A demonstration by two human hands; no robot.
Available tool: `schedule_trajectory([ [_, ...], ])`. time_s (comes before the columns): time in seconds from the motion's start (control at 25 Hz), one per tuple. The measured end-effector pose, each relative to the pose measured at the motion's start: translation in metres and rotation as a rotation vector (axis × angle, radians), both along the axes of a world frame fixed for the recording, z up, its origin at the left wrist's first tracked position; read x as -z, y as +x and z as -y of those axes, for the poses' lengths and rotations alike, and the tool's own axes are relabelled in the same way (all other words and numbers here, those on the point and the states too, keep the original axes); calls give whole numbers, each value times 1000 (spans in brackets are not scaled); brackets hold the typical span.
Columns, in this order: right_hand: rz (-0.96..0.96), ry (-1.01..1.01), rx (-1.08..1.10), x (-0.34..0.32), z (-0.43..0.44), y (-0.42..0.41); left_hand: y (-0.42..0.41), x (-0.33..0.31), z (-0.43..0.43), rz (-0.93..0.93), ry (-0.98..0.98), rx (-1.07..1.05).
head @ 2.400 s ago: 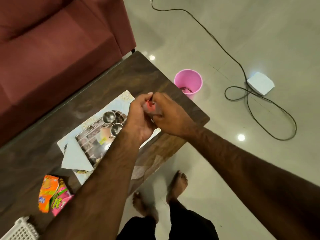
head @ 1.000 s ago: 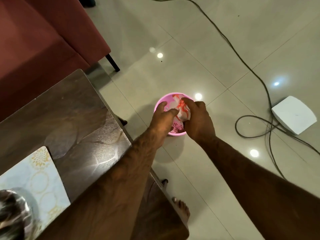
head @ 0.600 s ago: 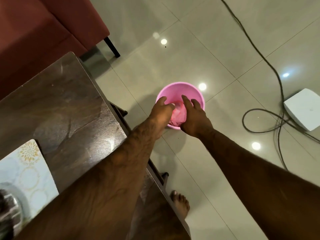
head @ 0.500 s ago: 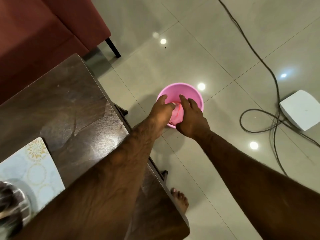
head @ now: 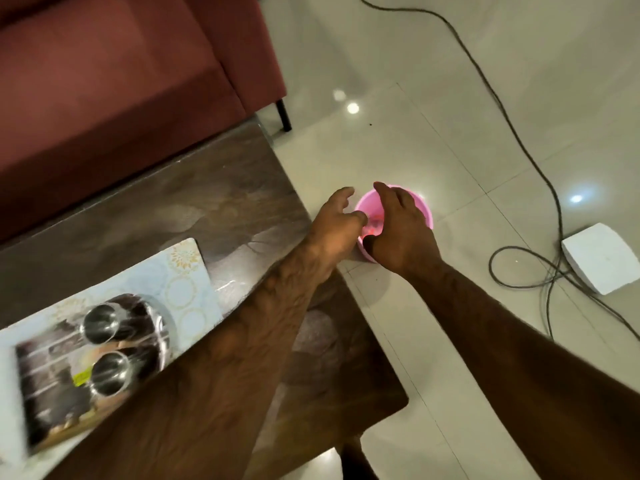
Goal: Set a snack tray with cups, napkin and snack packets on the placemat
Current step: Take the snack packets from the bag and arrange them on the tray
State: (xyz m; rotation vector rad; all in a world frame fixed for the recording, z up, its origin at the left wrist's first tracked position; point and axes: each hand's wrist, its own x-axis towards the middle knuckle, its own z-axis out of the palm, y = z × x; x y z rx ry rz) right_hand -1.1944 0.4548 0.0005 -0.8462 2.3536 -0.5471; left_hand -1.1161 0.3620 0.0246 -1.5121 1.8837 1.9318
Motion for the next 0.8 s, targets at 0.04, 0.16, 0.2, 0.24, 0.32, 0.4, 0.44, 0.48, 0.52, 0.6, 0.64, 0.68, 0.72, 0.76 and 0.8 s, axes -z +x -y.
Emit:
schedule_trajectory([
  [0.04, -16, -17, -21, -14, 6, 13, 16, -12, 5, -21, -16, -23],
  [0.16, -46, -38, -84, -54, 27, 56, 66, -44, 18, -66, -52, -57],
  [0.2, -52, -43, -122, -68, 36, 78, 92, -54, 24, -77, -68, -76],
  [0.24, -48, -48, -158, -80, 45, 100, 118, -65, 28, -88, -88, -95],
  [0.32, -56, -71, -232, -103, 62, 147, 172, -86, 40, -98, -133, -114],
  [0.4, -95, -71, -355, -121, 84, 210, 242, -103, 55, -115, -183, -153],
  [0.44, -104, -68, -404, -127, 95, 243, 279, -109, 62, -110, -218, -179],
  [0.48, -95, -65, -433, -131, 105, 272, 311, -114, 66, -97, -245, -205],
  [0.52, -89, -60, -456, -133, 113, 300, 341, -118, 69, -92, -260, -230],
  [0.6, -87, -34, -541, -131, 130, 372, 416, -116, 80, -92, -270, -307],
  [0.64, -85, -36, -569, -128, 138, 407, 452, -112, 85, -80, -265, -351],
  [0.68, -72, -42, -593, -125, 146, 442, 488, -108, 91, -63, -257, -394],
  [0.72, -63, -48, -631, -121, 153, 476, 523, -104, 95, -51, -247, -437],
  [0.76, -49, -46, -684, -116, 159, 508, 557, -100, 98, -38, -242, -479],
  [0.8, -27, -42, -733, -111, 164, 535, 586, -95, 100, -23, -242, -514],
])
